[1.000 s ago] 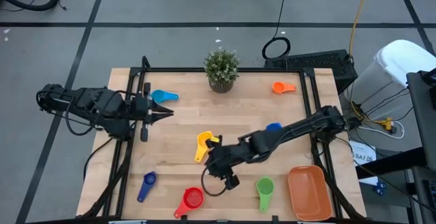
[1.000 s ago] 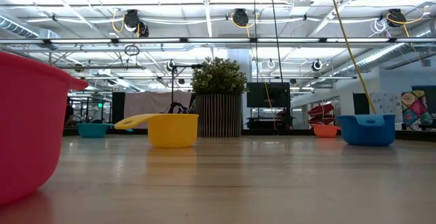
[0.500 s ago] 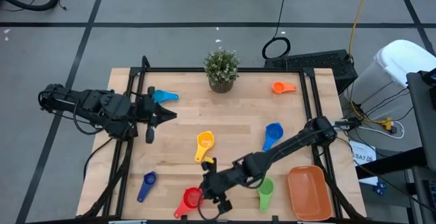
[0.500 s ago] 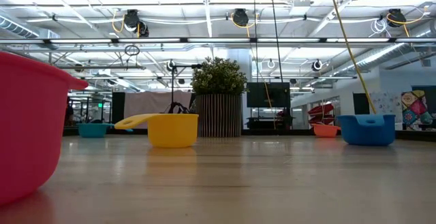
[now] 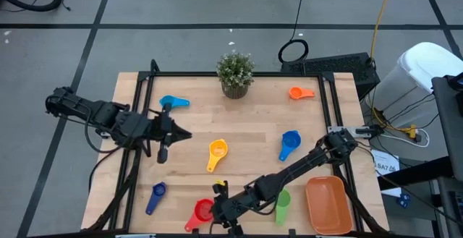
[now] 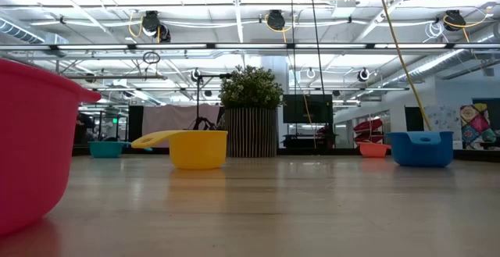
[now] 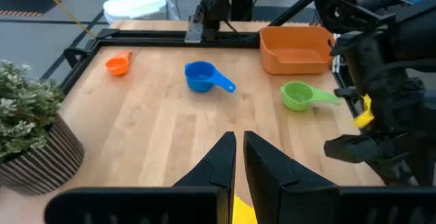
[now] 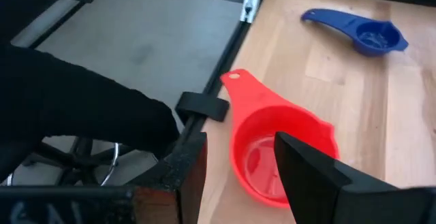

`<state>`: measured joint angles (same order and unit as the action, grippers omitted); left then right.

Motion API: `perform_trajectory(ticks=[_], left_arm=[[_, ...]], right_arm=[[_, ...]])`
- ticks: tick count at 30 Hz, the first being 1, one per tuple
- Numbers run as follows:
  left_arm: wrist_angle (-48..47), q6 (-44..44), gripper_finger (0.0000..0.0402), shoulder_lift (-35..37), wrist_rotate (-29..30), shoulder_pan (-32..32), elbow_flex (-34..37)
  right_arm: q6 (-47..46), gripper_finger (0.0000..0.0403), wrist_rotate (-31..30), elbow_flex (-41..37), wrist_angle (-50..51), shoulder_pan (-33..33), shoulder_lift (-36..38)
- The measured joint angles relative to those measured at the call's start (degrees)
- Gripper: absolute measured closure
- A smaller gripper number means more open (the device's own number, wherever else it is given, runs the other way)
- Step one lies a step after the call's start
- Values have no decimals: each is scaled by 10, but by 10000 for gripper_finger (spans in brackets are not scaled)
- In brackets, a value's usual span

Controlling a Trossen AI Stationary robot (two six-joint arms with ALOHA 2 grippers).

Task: Nest measuring cups in basket
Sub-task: Move the red measuring cup to the center of the table

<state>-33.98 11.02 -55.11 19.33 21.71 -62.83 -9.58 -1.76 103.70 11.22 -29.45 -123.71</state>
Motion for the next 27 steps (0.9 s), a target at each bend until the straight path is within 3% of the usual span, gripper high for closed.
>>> perform_trajectory(ticks=[7,23,27], left_arm=[[8,-3,366,1,0,9,0],[-10,-7,366,0,0,9,0],[-10,-7,366,0,0,9,0]], right_arm=[[-24,238,-29,-1,10,5,-9],[-33,238,-27,-1,1,20,-38],[-22,238,-58,-1,1,21,-38]])
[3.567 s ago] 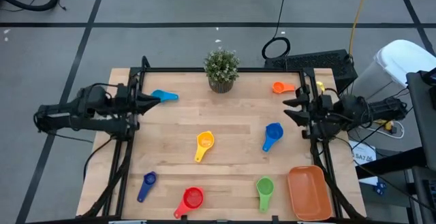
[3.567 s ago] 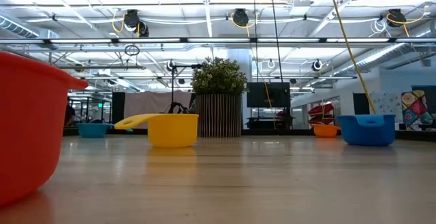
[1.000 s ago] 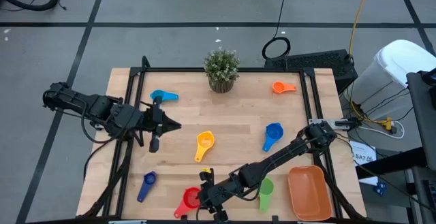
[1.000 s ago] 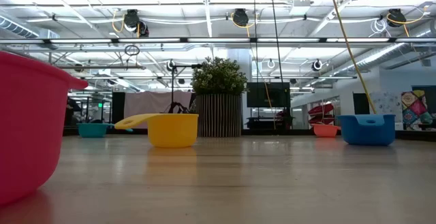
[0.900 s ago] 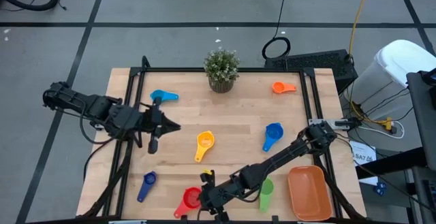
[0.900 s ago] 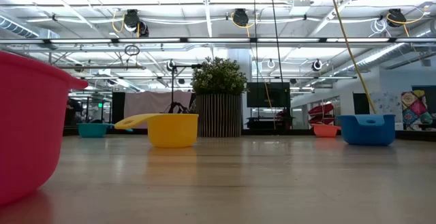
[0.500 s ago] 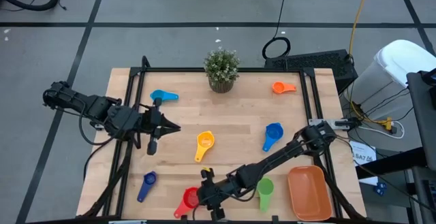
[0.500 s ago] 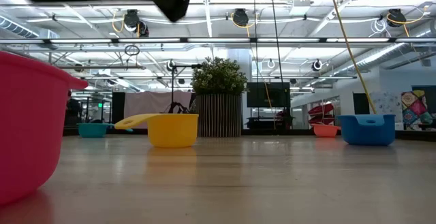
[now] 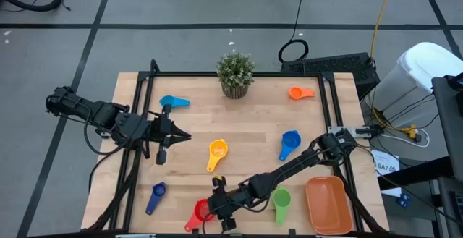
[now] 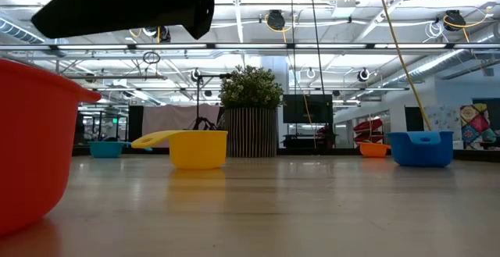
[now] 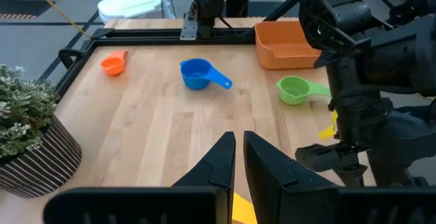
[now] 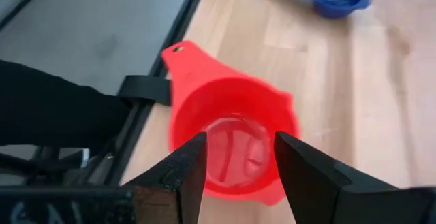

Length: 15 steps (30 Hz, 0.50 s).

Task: Nest measuring cups in basket
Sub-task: Move the red measuring cup to the center of the table

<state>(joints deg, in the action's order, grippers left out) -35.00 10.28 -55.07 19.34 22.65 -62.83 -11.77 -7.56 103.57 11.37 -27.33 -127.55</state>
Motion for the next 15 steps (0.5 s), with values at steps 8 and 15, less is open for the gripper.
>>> perform_trajectory(ticks=[8,15], left_arm=[[0,4,366,0,0,0,0],[0,4,366,0,0,0,0]], right_arm=[[7,238,-32,0,-3,4,-3],[-28,238,-30,-32,-5,9,-5]])
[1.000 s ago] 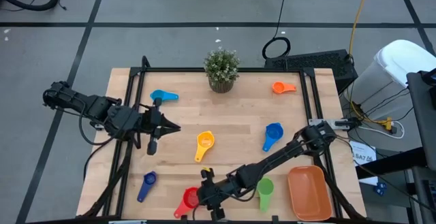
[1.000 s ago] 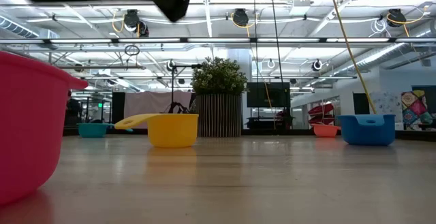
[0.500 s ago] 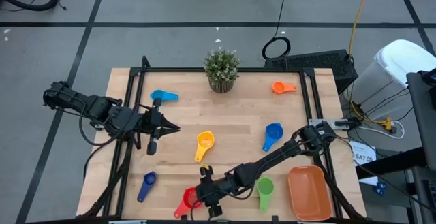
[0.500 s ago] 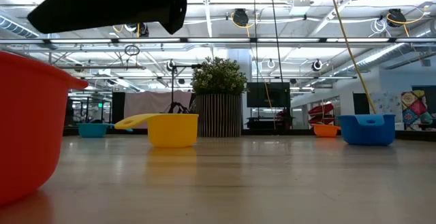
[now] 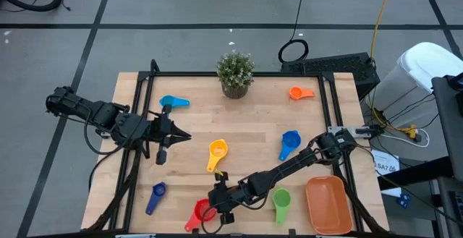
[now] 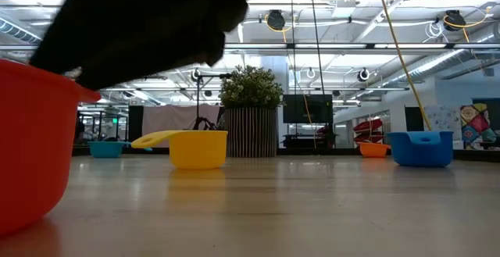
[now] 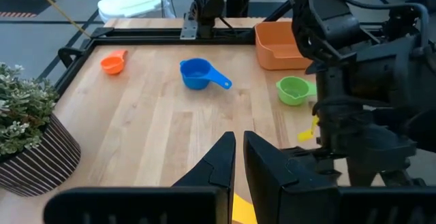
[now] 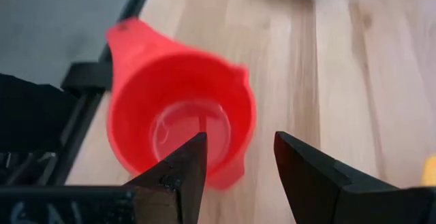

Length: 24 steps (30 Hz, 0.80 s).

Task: Nest measuring cups in basket
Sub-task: Move the red measuring cup to the center of the table

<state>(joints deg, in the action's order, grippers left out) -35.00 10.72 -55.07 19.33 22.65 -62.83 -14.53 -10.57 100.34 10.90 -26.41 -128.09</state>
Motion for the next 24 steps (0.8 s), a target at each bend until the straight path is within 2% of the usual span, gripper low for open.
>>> perform_trajectory(ticks=[24], left_arm=[[0,0,366,0,0,0,0]], right_arm=[[-26,238,3,-3,17,5,0]])
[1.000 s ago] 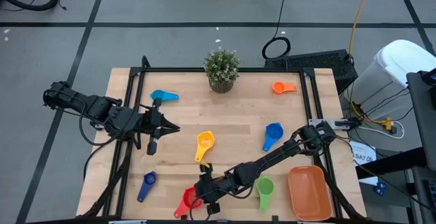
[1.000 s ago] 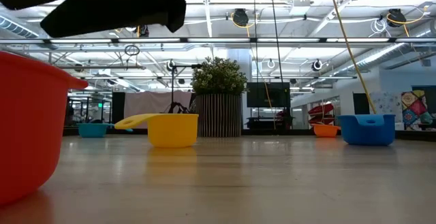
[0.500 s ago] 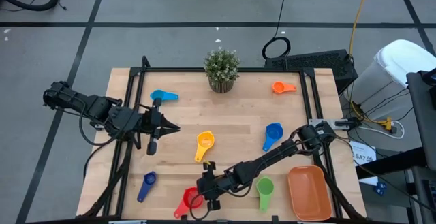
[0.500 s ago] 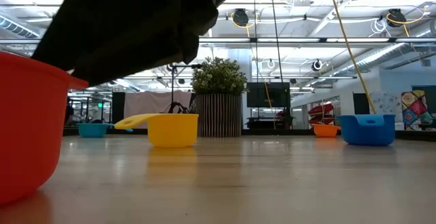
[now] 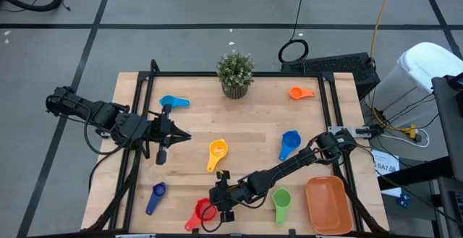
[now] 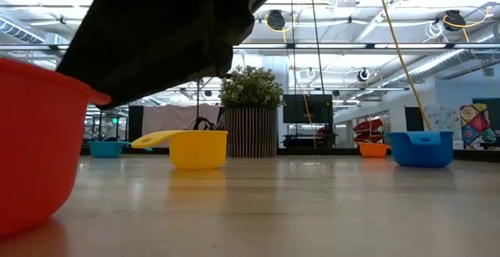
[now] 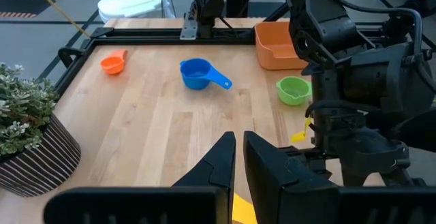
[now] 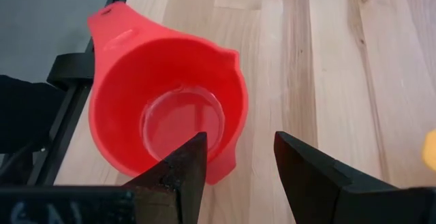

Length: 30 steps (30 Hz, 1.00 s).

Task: Nest measuring cups in basket
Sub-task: Move the red measuring cup to the center of the table

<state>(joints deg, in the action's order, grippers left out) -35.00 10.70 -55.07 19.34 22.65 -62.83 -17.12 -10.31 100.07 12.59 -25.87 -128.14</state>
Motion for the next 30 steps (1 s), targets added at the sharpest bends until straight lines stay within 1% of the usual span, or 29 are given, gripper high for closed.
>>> perform_trajectory(ticks=[8,23,26,28,30], left_arm=[[0,0,366,0,0,0,0],[0,1,366,0,0,0,0],[0,1,366,0,0,0,0],[0,1,366,0,0,0,0],[0,1,366,0,0,0,0]], right_arm=[[0,238,-1,0,35,0,0],[17,238,-6,0,38,1,0],[20,238,-18,0,44,2,0],[20,238,-6,0,42,3,0],[25,238,32,0,28,4,0]])
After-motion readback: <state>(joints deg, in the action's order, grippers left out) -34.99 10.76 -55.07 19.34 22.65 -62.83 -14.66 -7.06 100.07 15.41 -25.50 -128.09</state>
